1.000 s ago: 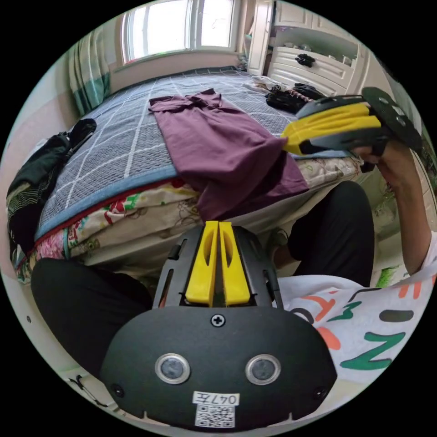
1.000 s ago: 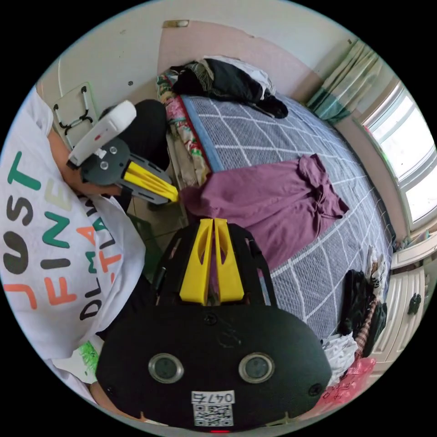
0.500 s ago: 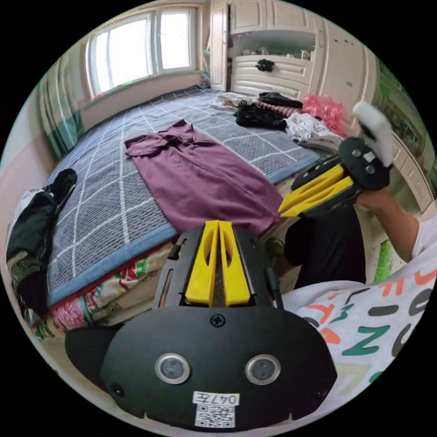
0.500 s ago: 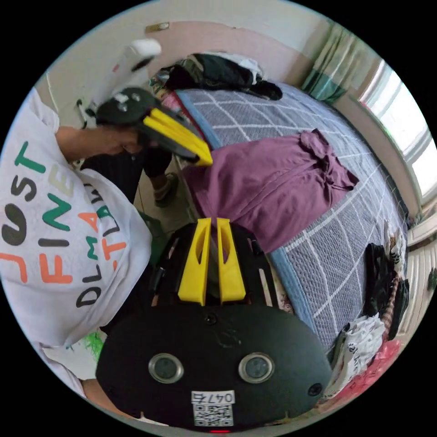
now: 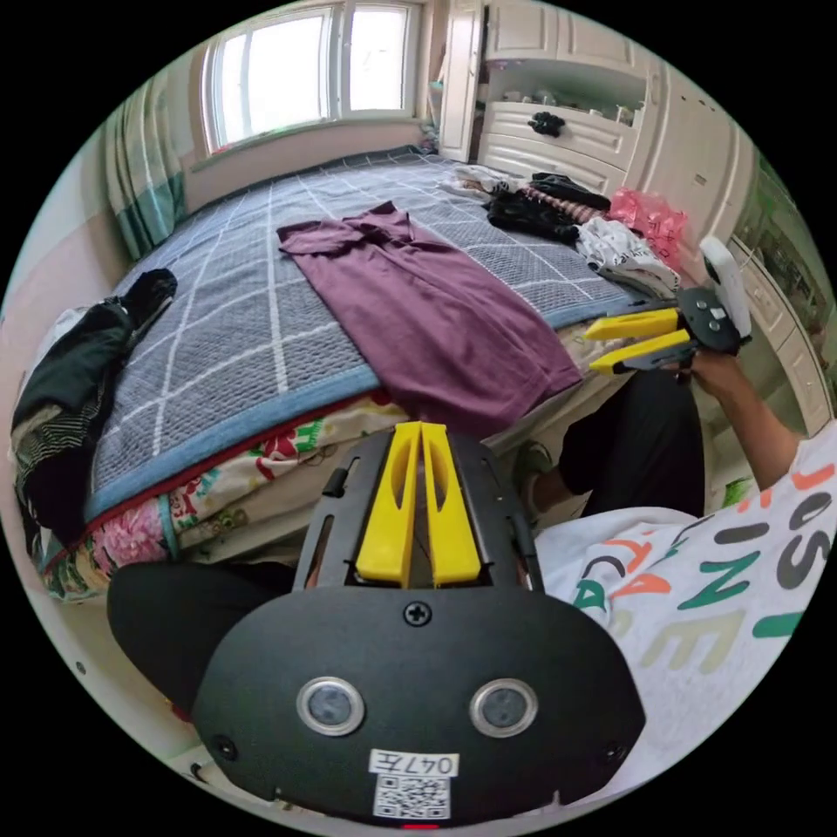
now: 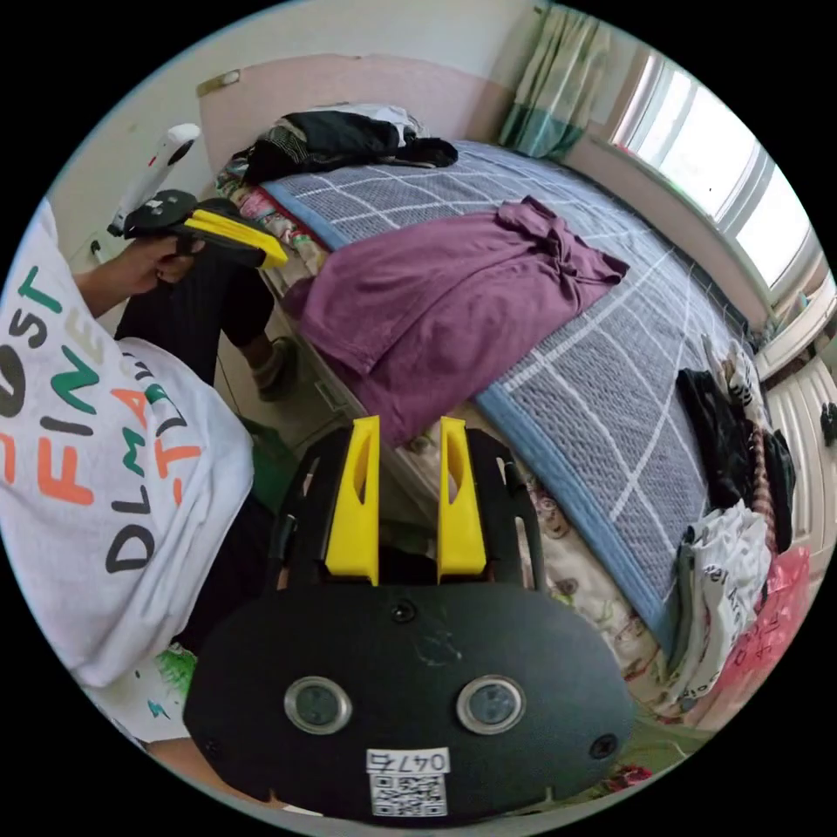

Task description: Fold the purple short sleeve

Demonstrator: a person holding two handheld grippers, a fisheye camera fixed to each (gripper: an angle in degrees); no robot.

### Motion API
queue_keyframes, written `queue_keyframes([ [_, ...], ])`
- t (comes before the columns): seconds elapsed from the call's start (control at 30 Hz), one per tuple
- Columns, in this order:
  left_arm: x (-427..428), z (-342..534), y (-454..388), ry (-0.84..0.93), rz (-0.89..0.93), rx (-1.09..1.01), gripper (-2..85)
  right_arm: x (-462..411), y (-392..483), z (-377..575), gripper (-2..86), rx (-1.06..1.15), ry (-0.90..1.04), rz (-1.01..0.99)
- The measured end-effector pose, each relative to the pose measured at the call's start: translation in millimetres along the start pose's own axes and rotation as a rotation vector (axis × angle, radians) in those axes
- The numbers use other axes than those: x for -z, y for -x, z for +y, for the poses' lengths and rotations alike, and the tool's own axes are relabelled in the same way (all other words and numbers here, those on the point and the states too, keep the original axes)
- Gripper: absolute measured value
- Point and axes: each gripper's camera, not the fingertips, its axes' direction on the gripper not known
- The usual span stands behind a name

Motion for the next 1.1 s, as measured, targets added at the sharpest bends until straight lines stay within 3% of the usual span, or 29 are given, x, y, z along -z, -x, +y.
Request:
queue_keyframes([
  [0.17,-27.8,-11.3,23.9,0.088,0.144,0.065,11.1,-31.8,-19.7,9.6,6.3,-0.101,0.023,-0.054],
  [0.3,-40.3,-23.0,40.1,0.074,0.252,0.112,6.0,-46.6,-33.9,14.4,2.9,-0.173,0.025,-0.089],
  [0.4,-43.7,-31.0,44.6,0.07,0.233,0.105,1.1,-50.1,-41.6,15.6,0.9,-0.188,0.018,-0.133],
  [0.63,-22.0,-31.1,64.0,0.021,0.199,0.124,-0.4,-26.5,-63.1,24.5,0.0,-0.22,-0.075,-0.107],
  [0.77,-28.7,-35.0,78.7,0.026,0.263,0.167,-0.4,-45.5,-81.3,30.1,0.0,-0.249,-0.028,-0.179],
  [0.97,-11.0,-57.8,74.6,-0.012,0.193,0.049,-0.4,-36.8,-93.3,21.3,0.0,-0.211,-0.041,-0.138],
  [1.1,31.1,-103.2,79.4,-0.129,0.15,-0.049,-0.6,-7.6,-106.9,-1.0,0.1,-0.145,-0.122,-0.07],
])
